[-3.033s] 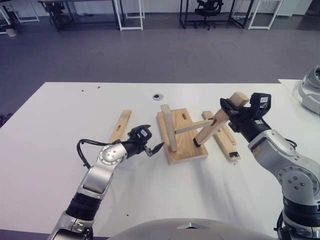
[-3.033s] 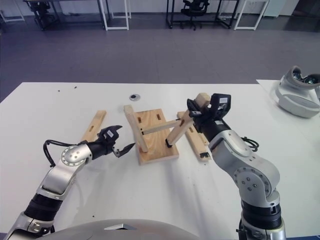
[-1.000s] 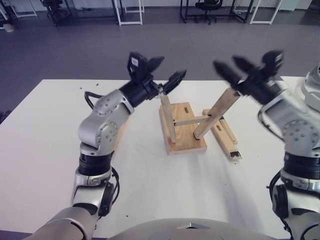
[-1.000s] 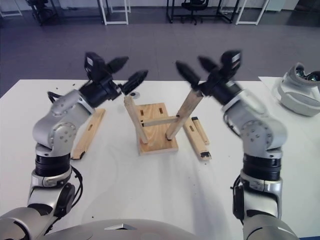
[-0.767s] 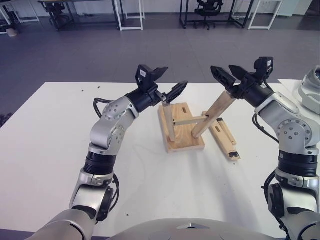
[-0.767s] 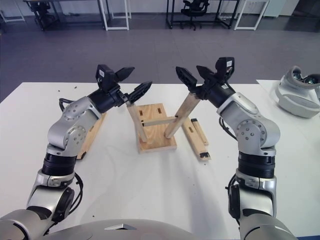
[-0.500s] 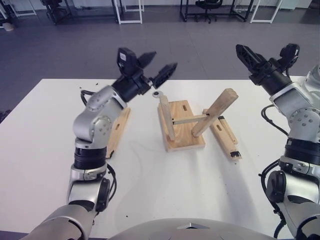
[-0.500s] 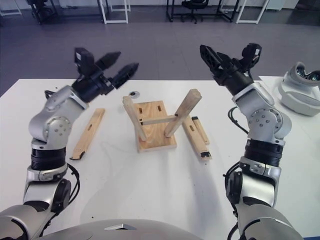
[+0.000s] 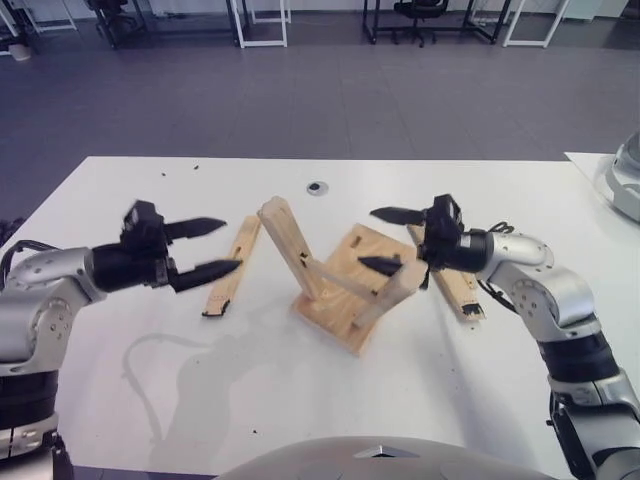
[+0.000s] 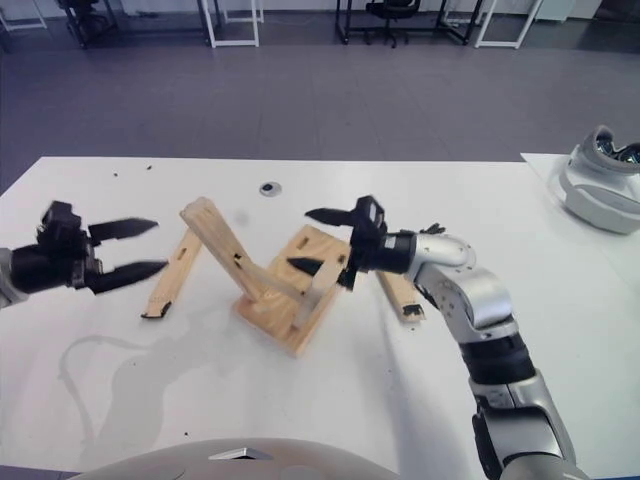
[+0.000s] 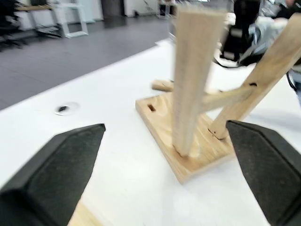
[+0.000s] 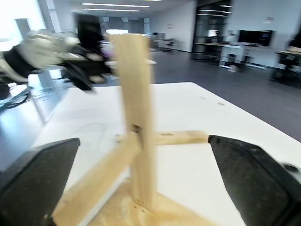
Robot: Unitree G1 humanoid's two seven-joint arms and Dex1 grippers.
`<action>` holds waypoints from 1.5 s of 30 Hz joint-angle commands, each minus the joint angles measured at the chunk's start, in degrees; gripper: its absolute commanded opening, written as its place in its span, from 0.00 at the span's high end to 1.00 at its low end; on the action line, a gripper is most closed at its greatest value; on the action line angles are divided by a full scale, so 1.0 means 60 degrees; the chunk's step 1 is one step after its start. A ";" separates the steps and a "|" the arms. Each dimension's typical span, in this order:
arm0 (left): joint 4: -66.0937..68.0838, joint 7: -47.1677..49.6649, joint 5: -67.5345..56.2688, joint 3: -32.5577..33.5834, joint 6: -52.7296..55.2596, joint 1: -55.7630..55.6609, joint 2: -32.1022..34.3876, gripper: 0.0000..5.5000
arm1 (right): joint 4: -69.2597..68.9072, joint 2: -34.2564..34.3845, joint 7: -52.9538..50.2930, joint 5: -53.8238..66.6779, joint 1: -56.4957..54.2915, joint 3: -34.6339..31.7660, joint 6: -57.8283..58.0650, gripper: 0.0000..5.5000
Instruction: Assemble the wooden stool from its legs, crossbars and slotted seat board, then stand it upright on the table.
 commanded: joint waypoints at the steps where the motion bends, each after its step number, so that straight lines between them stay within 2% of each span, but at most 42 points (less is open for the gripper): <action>1: -0.0317 0.0521 0.1505 -0.1798 -0.0723 -0.0260 -0.0311 0.14 | 0.1845 0.0168 -0.2120 -0.3247 -0.0920 0.0812 -0.1016 0.07; 4: -0.0265 0.0565 0.3385 -0.3434 -0.2032 0.0021 -0.0165 0.14 | 0.5062 -0.0416 -0.3531 -0.5089 -0.1853 0.0465 -0.2048 0.07; 7: -0.0336 0.0572 0.4188 -0.4128 -0.2457 0.0165 -0.0054 0.14 | 0.6457 -0.1080 -0.3448 -0.6137 -0.1782 0.0704 -0.3220 0.07; 12: -0.0086 0.0731 0.5177 -0.4435 -0.3125 0.0152 0.0153 0.14 | 0.5434 -0.2135 -0.1619 -0.5748 -0.0164 0.0388 -0.4288 0.07; 17: 0.0198 0.1337 0.5454 -0.4699 -0.3082 -0.0258 -0.0562 0.14 | 0.3687 -0.3007 -0.0227 -0.5677 0.1194 0.0378 -0.4362 0.07; 20: 0.1120 0.1659 0.5734 -0.5055 -0.3173 -0.1062 -0.1222 0.14 | 0.2559 -0.3053 0.0194 -0.5727 0.1905 0.0632 -0.4125 0.07; 24: 0.4176 0.1692 0.5883 -0.5316 -0.3794 -0.3409 -0.2758 0.14 | 0.1598 -0.3065 0.0502 -0.5542 0.2436 0.0672 -0.3663 0.07; 28: 0.8712 0.1933 0.5566 -0.4596 -0.5180 -0.6070 -0.4570 0.14 | 0.1656 -0.3190 0.0883 -0.5339 0.2099 0.0242 -0.3518 0.07; 30: 1.0200 0.2073 0.5648 -0.4167 -0.5961 -0.6794 -0.4491 0.14 | 0.1825 -0.3196 0.0850 -0.5240 0.1907 -0.0077 -0.3494 0.07; 33: 1.1217 0.1970 0.5692 -0.3559 -0.6966 -0.6964 -0.3129 0.14 | 0.2155 -0.3147 0.0905 -0.4543 0.1563 -0.0801 -0.3238 0.07; 35: 1.1043 0.1628 0.5681 -0.3313 -0.7508 -0.6657 -0.2314 0.14 | 0.2749 -0.2877 0.0599 -0.4383 0.1332 -0.1107 -0.3292 0.07; 37: 0.9831 0.1005 0.5241 -0.3019 -0.7444 -0.5813 -0.1696 0.14 | 0.3883 -0.2253 -0.0042 -0.4803 0.0546 -0.0875 -0.3671 0.07; 39: 0.7877 0.0502 0.5173 -0.3247 -0.6757 -0.4607 -0.1276 0.14 | 0.5642 -0.1521 -0.0878 -0.5630 -0.0498 -0.0403 -0.4490 0.07; 42: 0.5362 0.0385 0.5489 -0.3788 -0.5907 -0.3159 -0.1052 0.14 | 0.8071 -0.0667 -0.1306 -0.6375 -0.1838 0.0151 -0.5723 0.07; 45: 0.4534 0.0740 0.6303 -0.4539 -0.5408 -0.2507 -0.1239 0.14 | 0.9116 -0.0251 -0.0775 -0.6631 -0.2208 0.0635 -0.6859 0.07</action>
